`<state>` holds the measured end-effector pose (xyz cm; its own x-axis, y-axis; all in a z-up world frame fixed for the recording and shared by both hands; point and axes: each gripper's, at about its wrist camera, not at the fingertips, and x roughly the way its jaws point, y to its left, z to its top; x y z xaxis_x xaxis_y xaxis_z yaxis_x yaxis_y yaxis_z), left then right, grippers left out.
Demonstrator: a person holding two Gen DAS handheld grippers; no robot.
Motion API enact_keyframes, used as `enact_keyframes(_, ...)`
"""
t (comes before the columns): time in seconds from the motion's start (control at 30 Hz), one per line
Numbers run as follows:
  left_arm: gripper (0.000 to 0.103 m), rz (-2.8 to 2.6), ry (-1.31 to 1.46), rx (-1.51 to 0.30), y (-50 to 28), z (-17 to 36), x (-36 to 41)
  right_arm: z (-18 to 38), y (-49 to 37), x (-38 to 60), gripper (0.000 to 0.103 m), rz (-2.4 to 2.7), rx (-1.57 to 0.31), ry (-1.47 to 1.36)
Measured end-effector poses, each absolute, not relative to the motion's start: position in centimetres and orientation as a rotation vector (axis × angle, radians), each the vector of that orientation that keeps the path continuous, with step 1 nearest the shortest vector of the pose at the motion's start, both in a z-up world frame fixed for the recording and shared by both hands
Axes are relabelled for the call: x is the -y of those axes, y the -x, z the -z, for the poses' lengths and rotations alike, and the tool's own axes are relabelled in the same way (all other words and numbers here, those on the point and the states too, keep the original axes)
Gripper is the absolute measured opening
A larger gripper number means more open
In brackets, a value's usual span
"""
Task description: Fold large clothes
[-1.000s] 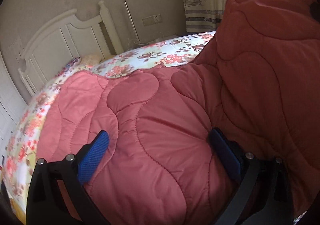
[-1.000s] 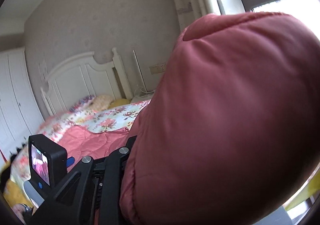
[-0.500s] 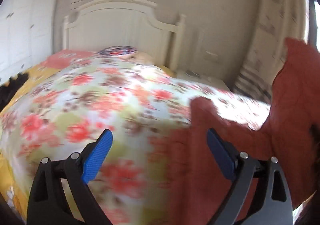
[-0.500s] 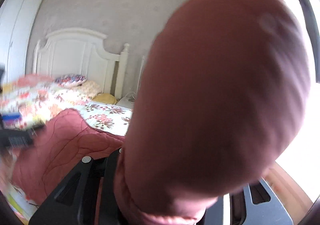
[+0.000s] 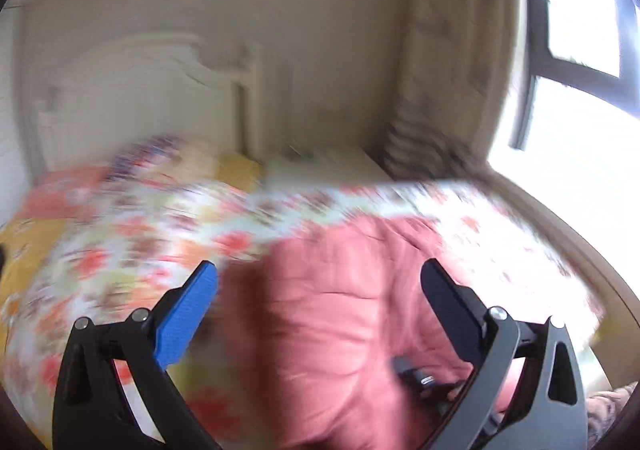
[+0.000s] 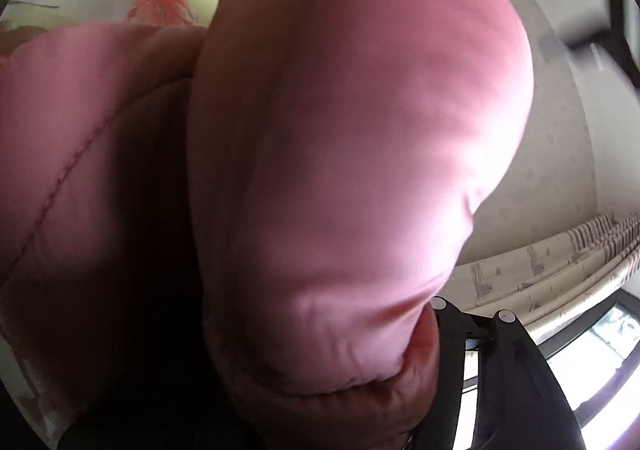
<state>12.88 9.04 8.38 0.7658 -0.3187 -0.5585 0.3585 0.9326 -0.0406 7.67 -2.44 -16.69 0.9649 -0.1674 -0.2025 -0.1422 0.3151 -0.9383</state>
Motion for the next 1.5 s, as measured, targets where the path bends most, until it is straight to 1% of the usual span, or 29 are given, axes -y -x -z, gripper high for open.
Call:
enact_keyframes(0.07,0.1,0.397,-0.076,-0.658,-15.0,-8.1,-7.3,16.4,-7.4,2.9,0.054,0.014,-0.259,1.231)
enact_keyframes(0.1,0.1,0.384,-0.061,-0.67,-15.5,-8.3,-7.2,15.9,-8.2,2.4,0.05,0.006,-0.246,1.198)
enact_keyframes(0.13,0.1,0.38,-0.037,-0.675,-15.9,-8.9,-7.4,14.8,-7.7,2.9,0.043,-0.004,-0.227,1.135)
enact_keyframes(0.2,0.1,0.4,-0.002,-0.665,-15.9,-10.2,-8.0,13.1,-6.7,4.5,0.037,-0.02,-0.18,1.063)
enact_keyframes(0.33,0.101,0.401,-0.014,-0.665,-14.7,-11.0,-7.9,13.1,-4.2,7.2,0.037,-0.068,-0.09,1.078)
enact_keyframes(0.4,0.101,0.394,-0.051,-0.698,-14.8,-10.0,-6.8,14.8,-3.6,7.7,0.037,-0.062,-0.082,1.139)
enact_keyframes(0.47,0.101,0.357,-0.124,-0.746,-15.7,-7.4,-5.3,16.9,-3.8,7.2,0.038,-0.05,-0.085,1.219)
enact_keyframes(0.57,0.101,0.202,-0.331,-0.781,-18.2,-2.0,-4.0,18.9,-4.0,6.5,0.042,-0.025,-0.06,1.276)
enact_keyframes(0.6,0.101,0.185,-0.353,-0.803,-18.9,-0.4,-4.1,19.0,-4.0,6.6,0.043,-0.024,-0.061,1.279)
enact_keyframes(0.63,0.101,0.208,-0.328,-0.803,-19.5,1.3,-4.8,19.0,-4.0,6.8,0.046,-0.025,-0.059,1.285)
enact_keyframes(0.7,0.101,0.206,-0.283,-0.778,-20.1,2.4,-6.4,19.6,-3.9,6.8,0.052,-0.036,-0.052,1.308)
enact_keyframes(0.77,0.101,0.187,-0.263,-0.762,-20.4,3.2,-7.8,18.7,-2.9,7.7,0.054,-0.092,-0.088,1.301)
enact_keyframes(0.8,0.101,0.182,-0.262,-0.748,-20.4,3.6,-8.3,17.4,-2.1,8.6,0.057,-0.15,-0.129,1.235)
enact_keyframes(0.87,0.101,0.192,-0.258,-0.719,-20.2,4.0,-8.9,14.5,-0.9,10.7,0.069,-0.29,-0.227,1.05)
enact_keyframes(0.9,0.101,0.2,-0.248,-0.711,-20.2,4.1,-9.2,12.7,-0.5,12.2,0.071,-0.359,-0.267,0.925)
enact_keyframes(1.0,0.101,0.206,-0.216,-0.707,-20.2,4.1,-9.6,7.2,-1.7,18.3,0.071,-0.474,-0.357,0.459)
enact_keyframes(1.07,0.101,0.194,-0.23,-0.694,-20.1,4.1,-9.3,5.0,-3.9,21.8,0.071,-0.45,-0.38,0.224)
enact_keyframes(1.1,0.101,0.19,-0.235,-0.688,-20.0,4.1,-9.3,4.3,-5.4,23.9,0.071,-0.432,-0.392,0.116)
enact_keyframes(1.17,0.101,0.188,-0.231,-0.682,-19.8,4.0,-9.4,2.1,-8.8,22.7,0.071,-0.399,-0.406,0.027)
enact_keyframes(1.2,0.101,0.19,-0.225,-0.683,-19.8,4.0,-9.4,1.4,-9.8,22.0,0.071,-0.391,-0.42,0.027)
enact_keyframes(1.23,0.101,0.192,-0.218,-0.682,-19.8,4.0,-9.6,2.0,-11.5,20.1,0.071,-0.396,-0.458,0.053)
enact_keyframes(1.27,0.101,0.204,-0.204,-0.679,-19.7,3.9,-9.9,3.8,-13.0,18.6,0.071,-0.404,-0.53,0.107)
enact_keyframes(1.3,0.101,0.203,-0.206,-0.687,-19.7,4.1,-9.9,7.1,-14.2,16.5,0.072,-0.408,-0.659,0.225)
enact_keyframes(1.33,0.101,0.203,-0.219,-0.697,-19.7,4.2,-9.7,8.5,-13.2,16.4,0.077,-0.374,-0.655,0.327)
enact_keyframes(1.37,0.101,0.197,-0.232,-0.705,-19.7,4.1,-9.5,9.8,-12.3,15.5,0.078,-0.335,-0.587,0.424)
enact_keyframes(1.43,0.101,0.146,-0.296,-0.74,-19.5,3.0,-8.7,10.3,-11.7,15.5,0.078,-0.314,-0.579,0.434)
enact_keyframes(1.5,0.101,0.057,-0.345,-0.736,-18.2,0.3,-7.6,9.5,-12.1,16.1,0.078,-0.318,-0.605,0.439)
